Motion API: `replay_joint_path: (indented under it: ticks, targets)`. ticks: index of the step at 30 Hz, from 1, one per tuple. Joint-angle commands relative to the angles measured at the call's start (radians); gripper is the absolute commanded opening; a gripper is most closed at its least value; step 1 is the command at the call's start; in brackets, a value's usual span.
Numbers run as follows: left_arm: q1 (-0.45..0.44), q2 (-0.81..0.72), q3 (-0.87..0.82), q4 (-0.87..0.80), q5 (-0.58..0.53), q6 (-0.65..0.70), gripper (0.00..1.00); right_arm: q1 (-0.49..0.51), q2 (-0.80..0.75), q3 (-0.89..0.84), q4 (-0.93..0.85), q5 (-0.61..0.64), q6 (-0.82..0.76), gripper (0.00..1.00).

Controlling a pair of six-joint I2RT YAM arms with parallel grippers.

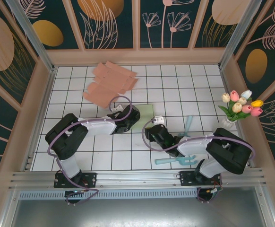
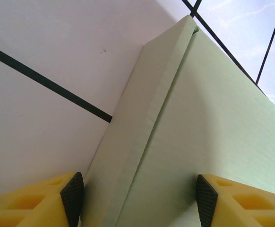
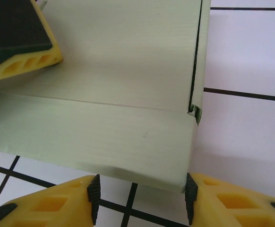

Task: Fold the paper box

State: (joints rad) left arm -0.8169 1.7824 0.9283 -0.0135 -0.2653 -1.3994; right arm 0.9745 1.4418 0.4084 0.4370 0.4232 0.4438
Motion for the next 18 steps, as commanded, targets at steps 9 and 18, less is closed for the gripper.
replay_joint_path:
  ticks: [9,18]
  targets:
    - [-0.015,0.063,0.001,-0.152,0.102,0.01,0.64,-0.071,-0.082,0.02,-0.013,-0.171,0.044,0.52]
    - [-0.014,0.087,0.008,-0.148,0.101,0.006,0.64,-0.139,-0.025,-0.001,0.06,-0.239,0.047,0.48]
